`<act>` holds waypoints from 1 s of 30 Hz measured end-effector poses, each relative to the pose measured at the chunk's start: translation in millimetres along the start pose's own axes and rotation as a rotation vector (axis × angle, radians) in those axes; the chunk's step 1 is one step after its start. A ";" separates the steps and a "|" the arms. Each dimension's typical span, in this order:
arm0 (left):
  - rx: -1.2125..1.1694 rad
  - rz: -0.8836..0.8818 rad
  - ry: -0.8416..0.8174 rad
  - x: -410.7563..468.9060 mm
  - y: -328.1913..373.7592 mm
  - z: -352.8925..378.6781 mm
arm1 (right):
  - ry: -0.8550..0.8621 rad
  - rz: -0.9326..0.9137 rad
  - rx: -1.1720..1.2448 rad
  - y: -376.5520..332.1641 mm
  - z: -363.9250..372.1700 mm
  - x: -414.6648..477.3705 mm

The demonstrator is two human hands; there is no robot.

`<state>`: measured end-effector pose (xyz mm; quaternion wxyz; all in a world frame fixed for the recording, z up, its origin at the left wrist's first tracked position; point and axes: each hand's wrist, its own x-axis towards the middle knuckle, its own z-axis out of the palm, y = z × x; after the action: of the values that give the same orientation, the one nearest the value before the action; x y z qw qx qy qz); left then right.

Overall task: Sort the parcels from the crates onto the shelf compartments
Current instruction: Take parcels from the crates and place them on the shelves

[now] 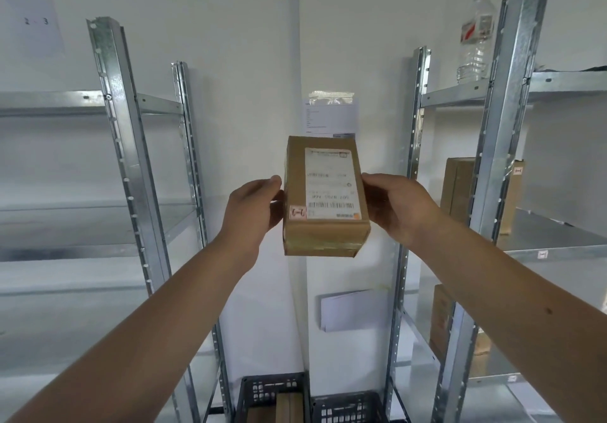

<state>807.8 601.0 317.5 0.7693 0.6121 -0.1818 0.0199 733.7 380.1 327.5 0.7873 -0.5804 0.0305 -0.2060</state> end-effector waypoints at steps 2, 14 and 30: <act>0.027 0.021 -0.026 -1.6 -3.4 -0.2 | -0.018 -0.010 -0.027 0.5 0.1 -2.6; 0.003 0.047 -0.021 -2.0 -6.4 -2.2 | -0.013 -0.011 -0.194 2.8 0.9 -2.9; -0.034 0.081 -0.186 3.0 -21.5 -16.2 | -0.112 -0.134 -0.428 23.2 0.7 -0.9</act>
<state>820.2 610.4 295.3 0.7580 0.5901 -0.2776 -0.0089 739.8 386.7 306.1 0.6313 -0.7454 -0.0091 -0.2141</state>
